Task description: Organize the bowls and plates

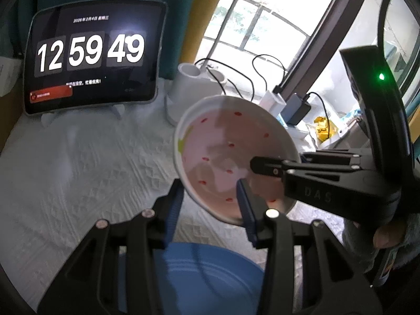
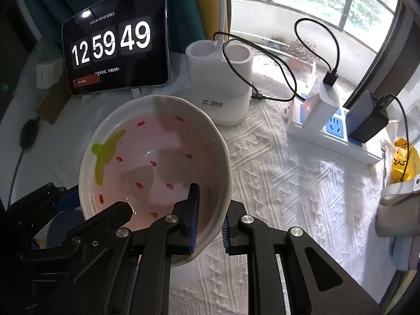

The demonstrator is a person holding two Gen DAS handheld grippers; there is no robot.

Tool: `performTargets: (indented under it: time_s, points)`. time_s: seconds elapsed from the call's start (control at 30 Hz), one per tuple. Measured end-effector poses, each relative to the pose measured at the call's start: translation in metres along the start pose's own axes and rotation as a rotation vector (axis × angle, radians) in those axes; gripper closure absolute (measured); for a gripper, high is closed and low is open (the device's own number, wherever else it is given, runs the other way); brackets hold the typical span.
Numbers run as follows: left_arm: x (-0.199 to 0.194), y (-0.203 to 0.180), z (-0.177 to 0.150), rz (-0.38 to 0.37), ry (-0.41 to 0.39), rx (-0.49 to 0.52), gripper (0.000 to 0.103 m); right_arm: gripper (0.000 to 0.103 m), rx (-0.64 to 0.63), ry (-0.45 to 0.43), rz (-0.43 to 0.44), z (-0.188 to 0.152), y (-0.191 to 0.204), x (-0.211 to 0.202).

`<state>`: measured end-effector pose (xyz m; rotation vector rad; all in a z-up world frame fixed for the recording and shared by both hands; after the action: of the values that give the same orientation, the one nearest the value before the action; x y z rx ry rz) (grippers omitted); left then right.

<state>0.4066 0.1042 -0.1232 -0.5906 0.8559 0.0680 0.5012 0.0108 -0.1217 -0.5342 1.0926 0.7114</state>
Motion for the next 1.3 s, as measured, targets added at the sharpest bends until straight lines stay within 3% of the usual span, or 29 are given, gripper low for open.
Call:
performTargets:
  time_s: [1.3]
  points:
    - [-0.075,-0.045,-0.040,-0.063,-0.069,0.076,0.060,0.087,0.004,-0.094,-0.071,-0.046,0.026,-0.094]
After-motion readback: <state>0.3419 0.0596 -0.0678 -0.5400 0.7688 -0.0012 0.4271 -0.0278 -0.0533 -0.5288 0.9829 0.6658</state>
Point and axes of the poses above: each gripper's, at about its wrist camera, not at the fingertips, and x roughly the way its jaws point, y to its left, z to its top, the point moved 4 cm from there along x, roughly the way its jaws point, and after that the axes turned 12 degrees about -x, right-handed, at the moved point
